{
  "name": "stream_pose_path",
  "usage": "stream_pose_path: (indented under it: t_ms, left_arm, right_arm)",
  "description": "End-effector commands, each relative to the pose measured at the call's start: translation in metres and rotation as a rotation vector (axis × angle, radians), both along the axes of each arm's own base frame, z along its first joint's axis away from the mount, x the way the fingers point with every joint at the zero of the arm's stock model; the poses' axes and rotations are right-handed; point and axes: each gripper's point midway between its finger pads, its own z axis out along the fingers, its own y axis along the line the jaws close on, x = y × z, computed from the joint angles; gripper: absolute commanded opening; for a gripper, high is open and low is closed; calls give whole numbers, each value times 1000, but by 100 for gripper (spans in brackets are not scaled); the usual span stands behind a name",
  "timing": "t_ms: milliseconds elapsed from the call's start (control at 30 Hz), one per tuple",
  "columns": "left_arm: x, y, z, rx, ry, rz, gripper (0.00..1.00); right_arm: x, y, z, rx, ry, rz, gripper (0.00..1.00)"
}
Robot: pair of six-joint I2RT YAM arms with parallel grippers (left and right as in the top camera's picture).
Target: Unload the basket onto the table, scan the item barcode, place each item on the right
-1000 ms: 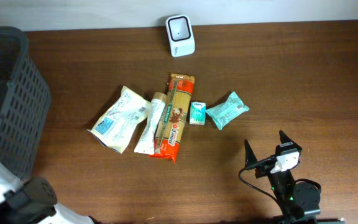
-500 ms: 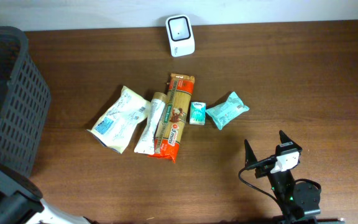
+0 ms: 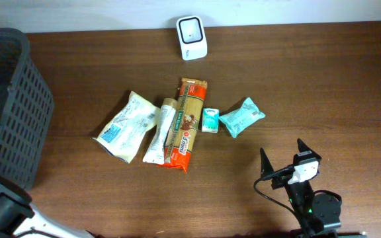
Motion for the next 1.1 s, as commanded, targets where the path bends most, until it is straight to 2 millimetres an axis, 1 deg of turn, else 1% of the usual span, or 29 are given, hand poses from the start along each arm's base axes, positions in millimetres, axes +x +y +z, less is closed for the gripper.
stream_pose_path:
  t_ms: [0, 67, 100, 133, 200, 233, 267, 300, 367, 400, 467, 500, 533, 600, 633, 667, 800, 833, 867, 900, 933, 967, 1000, 1033, 1067]
  left_arm:
    - [-18, 11, -12, -14, 26, 27, 85]
    - [-27, 14, -23, -38, 36, 45, 84]
    - [-30, 14, -31, -55, 50, 49, 79]
    - [-30, 13, -38, -68, 57, 49, 71]
    - [-27, 10, -43, -90, 42, 41, 58]
    - [-22, 8, -44, -102, 17, 32, 48]
    - [-19, 7, -44, -109, 0, 26, 40]
    - [-18, 7, -44, -111, -5, 24, 26]
    - [-17, 9, -42, -105, -8, 24, 18]
    - [-15, 9, -40, -101, -10, 22, 16]
    - [-9, 9, -29, -82, -29, 22, 10]
    - [-1, 8, -16, -59, -59, 32, 3]
    - [7, 8, -2, -35, -88, 36, 2]
    - [31, 3, 34, 1, -174, -15, 1]
    - [47, -4, 56, 17, -233, -54, 1]
    - [56, -10, 70, 27, -266, -79, 1]
    - [91, -35, 144, 111, -436, -133, 0]
    - [102, -47, 180, 140, -527, -143, 1]
    - [110, -59, 207, 158, -600, -158, 1]
    - [115, -71, 229, 171, -656, -175, 1]
    - [120, -88, 257, 179, -736, -197, 0]
    - [126, -113, 287, 162, -836, -229, 0]
    - [131, -154, 316, 96, -940, -295, 0]
    - [133, -183, 326, 43, -968, -355, 0]
    - [134, -202, 328, 4, -975, -398, 0]
  right_arm:
    - [0, -1, -2, 7, 2, -7, 99]
    - [0, -1, -2, 7, 3, -8, 99]
    - [0, -1, -2, 7, 2, -7, 99]
    - [0, -1, -2, 7, 2, -7, 99]
    - [0, -1, -2, 7, 3, -8, 99]
    - [0, -1, -2, 7, 2, -7, 99]
    - [0, -1, -2, 7, 2, -8, 99]
    - [0, -1, -2, 7, 2, -8, 99]
    - [0, -1, -2, 7, 2, -8, 99]
    - [0, -1, -2, 7, 3, -7, 99]
    - [0, -1, -2, 7, 3, -7, 99]
    - [0, -1, -2, 7, 2, -8, 99]
    - [0, -1, -2, 7, 3, -8, 99]
    - [0, -1, -2, 7, 2, -8, 99]
    - [0, -1, -2, 7, 3, -7, 99]
    - [0, -1, -2, 7, 2, -7, 99]
    - [0, -1, -2, 7, 2, -7, 99]
    - [0, -1, -2, 7, 2, -7, 99]
    - [0, -1, -2, 7, 2, -7, 98]
    - [0, -1, -2, 7, 2, -8, 99]
    - [0, -1, -2, 7, 2, -8, 99]
    - [0, -1, -2, 7, 2, -7, 99]
    - [0, -1, -2, 7, 3, -8, 99]
    - [0, -1, -2, 7, 2, -7, 99]
    - [0, -1, -2, 7, 3, -8, 99]
